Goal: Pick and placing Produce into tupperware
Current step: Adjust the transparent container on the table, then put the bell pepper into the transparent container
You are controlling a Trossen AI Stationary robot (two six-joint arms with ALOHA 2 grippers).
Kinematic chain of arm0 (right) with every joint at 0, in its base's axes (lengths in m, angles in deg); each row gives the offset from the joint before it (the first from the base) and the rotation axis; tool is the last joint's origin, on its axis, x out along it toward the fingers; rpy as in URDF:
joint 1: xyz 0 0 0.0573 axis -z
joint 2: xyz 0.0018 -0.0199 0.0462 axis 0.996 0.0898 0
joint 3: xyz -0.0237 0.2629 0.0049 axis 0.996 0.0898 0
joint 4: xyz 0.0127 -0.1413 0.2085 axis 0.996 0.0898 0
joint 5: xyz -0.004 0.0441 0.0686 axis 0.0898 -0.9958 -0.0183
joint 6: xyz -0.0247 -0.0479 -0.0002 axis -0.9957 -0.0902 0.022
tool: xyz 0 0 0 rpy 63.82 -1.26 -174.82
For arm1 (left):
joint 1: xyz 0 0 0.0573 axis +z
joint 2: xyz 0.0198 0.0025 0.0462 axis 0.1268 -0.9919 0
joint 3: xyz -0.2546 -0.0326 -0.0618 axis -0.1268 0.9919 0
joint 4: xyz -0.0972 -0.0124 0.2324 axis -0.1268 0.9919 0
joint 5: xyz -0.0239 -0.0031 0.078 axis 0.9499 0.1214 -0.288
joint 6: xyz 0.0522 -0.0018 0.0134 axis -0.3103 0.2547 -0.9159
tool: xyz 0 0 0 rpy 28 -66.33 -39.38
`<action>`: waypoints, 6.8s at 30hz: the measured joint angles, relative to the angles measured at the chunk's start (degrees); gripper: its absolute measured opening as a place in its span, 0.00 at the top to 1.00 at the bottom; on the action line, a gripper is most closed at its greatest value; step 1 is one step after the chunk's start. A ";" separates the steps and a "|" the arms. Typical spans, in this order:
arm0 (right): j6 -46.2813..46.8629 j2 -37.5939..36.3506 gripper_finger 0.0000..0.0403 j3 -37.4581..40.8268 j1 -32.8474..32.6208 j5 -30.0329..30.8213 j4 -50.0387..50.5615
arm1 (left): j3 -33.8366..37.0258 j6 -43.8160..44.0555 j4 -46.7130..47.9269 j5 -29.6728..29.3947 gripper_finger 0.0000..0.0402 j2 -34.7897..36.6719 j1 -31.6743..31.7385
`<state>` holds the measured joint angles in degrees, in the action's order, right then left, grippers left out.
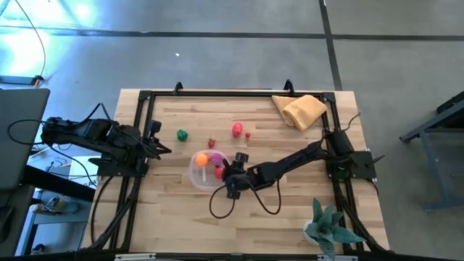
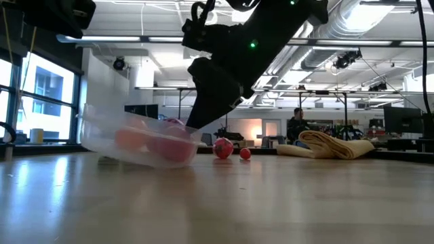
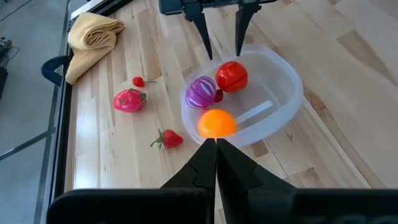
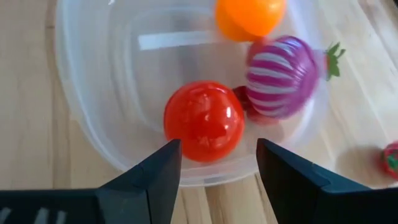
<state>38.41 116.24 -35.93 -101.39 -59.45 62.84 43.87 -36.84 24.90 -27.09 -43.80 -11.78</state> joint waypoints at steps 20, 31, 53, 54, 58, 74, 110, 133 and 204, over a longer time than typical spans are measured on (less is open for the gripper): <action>4.76 -4.01 0.51 0.00 -4.92 11.28 6.22 | -0.01 0.00 0.00 -0.02 0.99 0.01 -0.01; 20.40 -5.47 0.51 0.00 1.98 -1.18 5.95 | 0.00 0.00 0.02 -0.02 0.99 0.00 0.00; 32.74 -5.47 0.51 0.00 11.82 -23.09 9.36 | 0.00 0.00 0.00 0.00 0.99 0.00 -0.01; 32.66 -5.47 0.51 0.00 11.92 -23.40 9.36 | -0.02 0.00 0.00 -0.01 0.99 0.00 0.00; 27.85 -5.47 0.51 0.00 12.00 -22.62 9.36 | -0.01 0.00 0.00 -0.01 0.99 0.00 0.00; 6.27 -7.43 0.51 0.00 6.19 -10.69 7.50 | -0.02 0.00 -0.01 -0.02 0.99 0.02 -0.02; -3.19 -24.33 1.00 0.30 1.21 -1.50 16.14 | -0.02 0.00 0.02 -0.02 0.99 0.02 0.00; -0.31 -72.55 1.00 48.74 1.63 -6.95 -10.93 | -0.01 0.00 0.00 -0.02 0.99 0.02 0.00; -13.75 -76.44 1.00 47.91 12.05 -8.43 -7.85 | -11.78 37.06 5.24 -11.47 0.99 -39.01 40.77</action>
<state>24.66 39.80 11.98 -89.34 -67.88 54.99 32.09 0.23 30.14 -38.55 -82.81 28.99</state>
